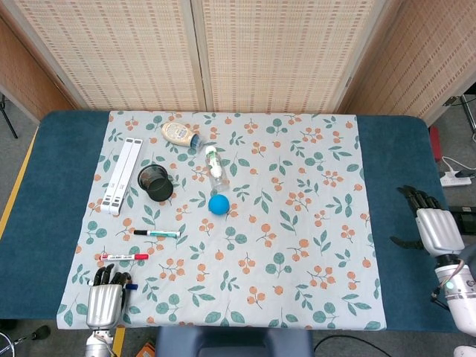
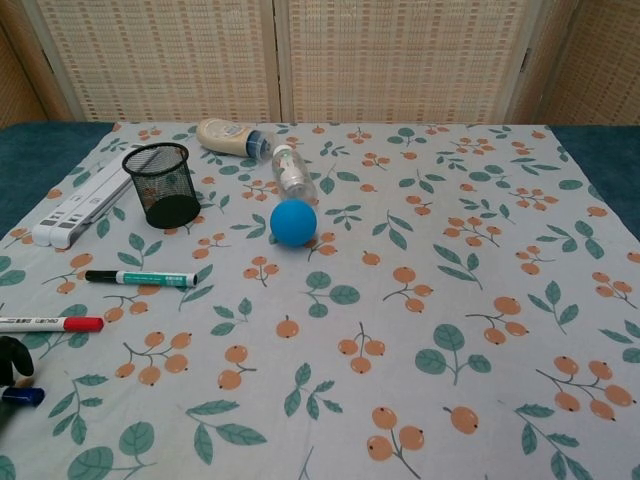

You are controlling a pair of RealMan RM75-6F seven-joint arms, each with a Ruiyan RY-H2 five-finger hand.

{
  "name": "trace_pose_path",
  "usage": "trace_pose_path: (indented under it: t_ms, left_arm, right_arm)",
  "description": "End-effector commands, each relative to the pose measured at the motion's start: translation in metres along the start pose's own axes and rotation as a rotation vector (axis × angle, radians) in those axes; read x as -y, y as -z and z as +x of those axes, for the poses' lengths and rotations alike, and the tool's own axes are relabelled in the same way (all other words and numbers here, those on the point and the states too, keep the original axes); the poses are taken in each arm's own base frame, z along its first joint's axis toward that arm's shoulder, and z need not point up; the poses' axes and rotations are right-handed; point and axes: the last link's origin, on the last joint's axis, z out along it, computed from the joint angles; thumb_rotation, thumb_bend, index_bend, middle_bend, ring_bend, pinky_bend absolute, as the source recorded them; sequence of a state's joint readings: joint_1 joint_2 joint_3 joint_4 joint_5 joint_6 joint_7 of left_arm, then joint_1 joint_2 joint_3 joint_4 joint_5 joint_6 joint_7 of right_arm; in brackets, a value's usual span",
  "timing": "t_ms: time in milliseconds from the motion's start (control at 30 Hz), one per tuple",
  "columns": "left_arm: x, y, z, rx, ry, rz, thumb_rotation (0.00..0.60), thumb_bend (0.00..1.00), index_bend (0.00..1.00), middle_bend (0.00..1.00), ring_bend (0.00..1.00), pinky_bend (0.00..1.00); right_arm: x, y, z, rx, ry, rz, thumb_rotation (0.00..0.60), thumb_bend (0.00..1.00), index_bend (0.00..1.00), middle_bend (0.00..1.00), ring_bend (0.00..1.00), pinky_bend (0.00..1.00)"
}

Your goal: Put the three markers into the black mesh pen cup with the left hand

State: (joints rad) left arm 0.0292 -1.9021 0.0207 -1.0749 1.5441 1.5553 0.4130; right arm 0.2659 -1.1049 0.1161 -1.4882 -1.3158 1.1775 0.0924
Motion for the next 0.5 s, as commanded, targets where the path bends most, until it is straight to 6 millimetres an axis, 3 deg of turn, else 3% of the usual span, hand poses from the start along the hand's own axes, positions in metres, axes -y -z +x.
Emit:
trace_pose_path:
  t_ms: [33, 500]
  left_arm:
    - [0.0004, -0.0006, -0.0014, 0.0, 0.0, 0.005, 0.6, 0.42, 0.45, 0.49, 0.18, 0.2]
    - [0.0043, -0.0007, -0.0018, -0.027, 0.008, 0.022, 0.6, 0.42, 0.53, 0.54, 0.21, 0.21]
  right_arm:
    - [-0.0005, 0.0, 0.0003, -0.001, 0.001, -0.001, 0.6, 0.02, 0.12, 0.06, 0.11, 0.17]
    - [-0.0016, -0.0006, 0.0004, -0.005, 0.003, -0.009, 0.6, 0.03, 0.12, 0.06, 0.11, 0.17]
